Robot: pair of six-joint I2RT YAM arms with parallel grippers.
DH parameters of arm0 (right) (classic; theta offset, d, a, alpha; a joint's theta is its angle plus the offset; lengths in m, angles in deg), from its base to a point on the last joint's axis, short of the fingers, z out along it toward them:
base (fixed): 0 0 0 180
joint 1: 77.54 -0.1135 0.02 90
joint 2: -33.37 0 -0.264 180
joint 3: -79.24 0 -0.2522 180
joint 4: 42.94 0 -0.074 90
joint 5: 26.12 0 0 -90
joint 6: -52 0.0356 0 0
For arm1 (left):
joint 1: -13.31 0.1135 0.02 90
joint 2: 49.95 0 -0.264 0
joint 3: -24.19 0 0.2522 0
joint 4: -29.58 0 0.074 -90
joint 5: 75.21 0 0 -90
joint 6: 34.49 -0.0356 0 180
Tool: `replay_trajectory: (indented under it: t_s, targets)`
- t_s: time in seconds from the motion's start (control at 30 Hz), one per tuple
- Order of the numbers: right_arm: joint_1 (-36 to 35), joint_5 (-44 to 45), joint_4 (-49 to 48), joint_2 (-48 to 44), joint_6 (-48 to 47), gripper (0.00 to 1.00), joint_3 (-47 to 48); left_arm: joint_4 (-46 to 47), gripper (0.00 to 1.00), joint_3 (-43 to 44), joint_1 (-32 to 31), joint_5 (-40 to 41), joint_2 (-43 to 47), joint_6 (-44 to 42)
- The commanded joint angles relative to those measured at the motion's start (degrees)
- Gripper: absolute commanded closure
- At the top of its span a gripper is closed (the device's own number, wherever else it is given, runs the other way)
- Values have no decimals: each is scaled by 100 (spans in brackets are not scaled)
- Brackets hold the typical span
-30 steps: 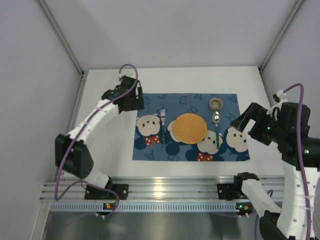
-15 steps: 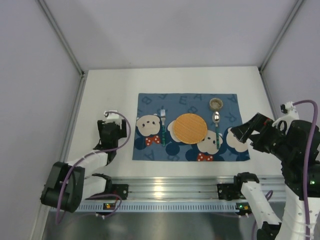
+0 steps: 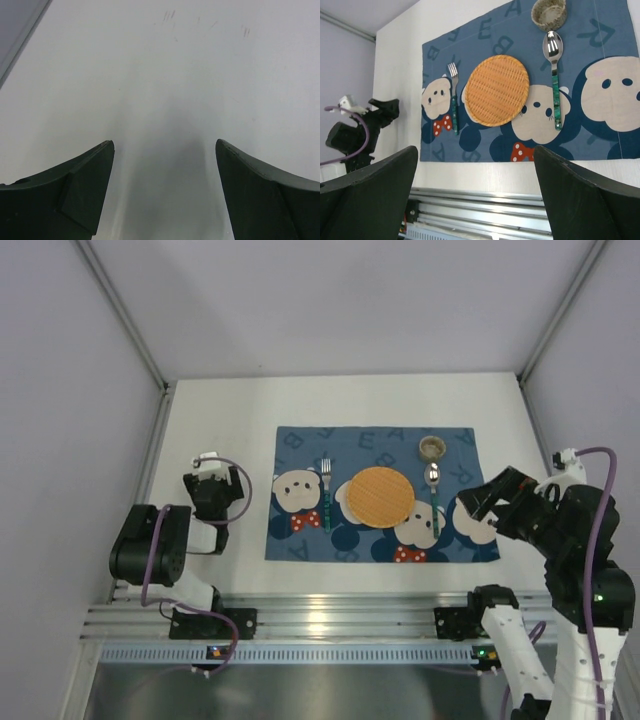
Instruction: Set the dinner table for one person
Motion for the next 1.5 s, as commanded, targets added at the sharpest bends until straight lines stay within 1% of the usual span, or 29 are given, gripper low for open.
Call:
replay_trajectory:
  t_s: [0.0,0.07,0.1,0.17,0.2,0.23,0.3,0.37,0.5,0.67,0.83,0.97,1.03,1.1,1.17,1.23,1.27,1.3,1.33,1.37,1.4,1.43,1.47]
  targets:
    - [-55,386,-762,-31,286,0,-462,818,12,106,65,-478,2,135]
    - [-55,274,-1071,-66,278,0,-779,642,12,185,74,-734,10,3]
    - [-55,73,-1377,-31,252,0,-1112,659,12,177,83,-900,10,-15]
    - [-55,-148,-1765,153,269,0,-1543,677,15,177,83,-1025,10,-112]
    - [-55,-288,-2019,267,243,0,-1589,668,13,168,83,-1008,45,-112]
    - [-55,-376,-2143,512,200,0,-1590,651,1,168,83,-1007,45,-112]
    - [-55,-430,-2477,672,33,0,-1502,651,2,177,83,-1016,28,-103]
    - [-64,-220,-2871,646,-20,0,-1510,642,2,177,83,-1025,45,-103]
    - [-72,18,-3128,628,128,0,-1677,642,1,177,83,-1016,37,-112]
    - [-99,-52,-3357,558,314,0,-2116,642,1,177,83,-1016,37,-112]
    - [-107,10,-3340,295,-99,1,-2485,642,2,177,83,-1016,37,-112]
    - [-116,324,-3401,145,-380,0,-2994,642,1,177,83,-1025,45,-112]
    - [-116,466,-3550,66,-503,0,-3197,642,1,177,83,-1016,45,-112]
    - [-116,677,-3936,57,-801,1,-3487,642,2,177,83,-1025,45,-103]
    - [-116,957,-4296,258,-1239,0,-3646,642,1,177,83,-1025,37,-112]
    - [-142,959,-4508,697,-1697,0,-3681,642,2,177,83,-1016,45,-112]
    - [-160,1115,-4744,873,-2047,0,-3734,642,1,177,83,-1016,37,-112]
    - [-178,1265,-4894,1040,-2068,0,-3743,642,2,177,83,-1016,37,-103]
    - [-178,1336,-5156,1398,-2034,0,-3717,651,1,177,83,-1025,45,-112]
    - [-186,1598,-5255,1593,-1946,0,-3586,642,1,168,83,-1016,37,-112]
    - [-187,1687,-5386,1787,-1832,0,-3541,642,2,177,83,-1016,37,-112]
    - [-187,1732,-5640,2215,-1596,0,-3506,642,1,177,83,-1025,54,-103]
    - [-195,2106,-5677,2463,-1437,0,-3314,642,1,177,83,-1016,37,-112]
